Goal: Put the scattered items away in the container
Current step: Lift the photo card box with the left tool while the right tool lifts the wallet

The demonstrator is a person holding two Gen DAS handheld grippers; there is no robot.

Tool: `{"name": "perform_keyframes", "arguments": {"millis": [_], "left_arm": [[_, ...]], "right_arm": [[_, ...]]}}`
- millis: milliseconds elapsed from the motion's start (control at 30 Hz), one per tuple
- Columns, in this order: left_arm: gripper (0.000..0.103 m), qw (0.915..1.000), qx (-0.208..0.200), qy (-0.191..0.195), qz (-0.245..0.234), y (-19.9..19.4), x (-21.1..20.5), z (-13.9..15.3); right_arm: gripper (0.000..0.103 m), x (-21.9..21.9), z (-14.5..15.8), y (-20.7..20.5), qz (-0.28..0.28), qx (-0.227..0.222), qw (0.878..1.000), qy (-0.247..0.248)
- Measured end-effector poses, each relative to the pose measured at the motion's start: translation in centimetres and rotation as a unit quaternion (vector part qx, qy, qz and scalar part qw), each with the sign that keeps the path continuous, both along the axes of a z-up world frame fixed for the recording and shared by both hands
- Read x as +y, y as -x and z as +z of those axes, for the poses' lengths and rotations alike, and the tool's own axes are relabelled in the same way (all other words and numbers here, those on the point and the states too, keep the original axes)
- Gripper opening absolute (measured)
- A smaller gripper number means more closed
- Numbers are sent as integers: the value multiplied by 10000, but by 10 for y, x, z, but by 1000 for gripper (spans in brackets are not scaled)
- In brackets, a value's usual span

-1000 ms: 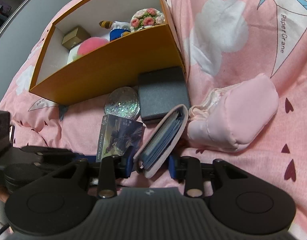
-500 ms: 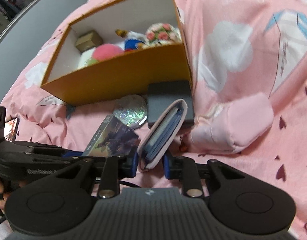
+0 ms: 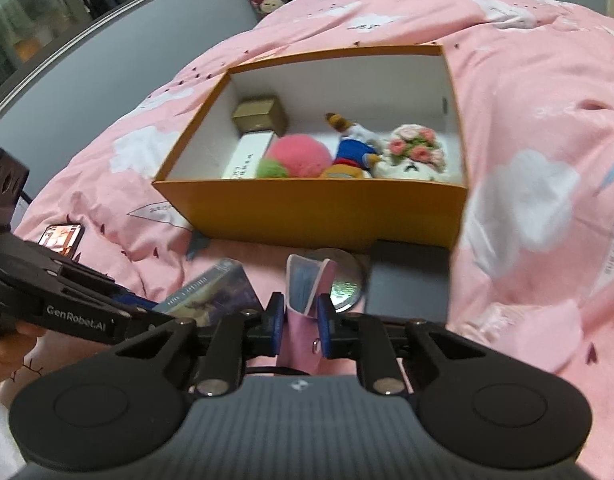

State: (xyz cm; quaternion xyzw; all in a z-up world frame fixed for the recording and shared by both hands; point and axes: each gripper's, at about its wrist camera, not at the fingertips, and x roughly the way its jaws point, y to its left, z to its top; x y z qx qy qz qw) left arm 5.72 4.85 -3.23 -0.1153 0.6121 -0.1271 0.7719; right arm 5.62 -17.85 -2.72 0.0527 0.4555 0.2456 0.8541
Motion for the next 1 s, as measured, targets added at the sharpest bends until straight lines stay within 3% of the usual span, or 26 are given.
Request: {"name": "perform_keyframes", "arguments": {"millis": [167,400,600,700,800,1000], "left_arm": [[26,9994,272,-205,-84,-7,-10,-20],[30,9984,366,-325,-299,6,-19,-30],[32,9985,463,-245,-140,10,-12,-38],[27,9989,339,-309,-97,10,-11,-37],[27,9990,171,-405,-88,12,-10,-32],[26,9987,-208,-431,173,13,-1,-16]], "right_arm": [[20,-1,-22,-6,-47,465,9988,116],[29,-5,-28,-11,94,647,9972,369],[34,1,-42,-23,135,902,9951,386],[34,0,-43,-22,117,945,9948,374],[39,1,-45,-22,131,979,9944,366],[38,7,-53,-18,176,1095,9930,412]]}}
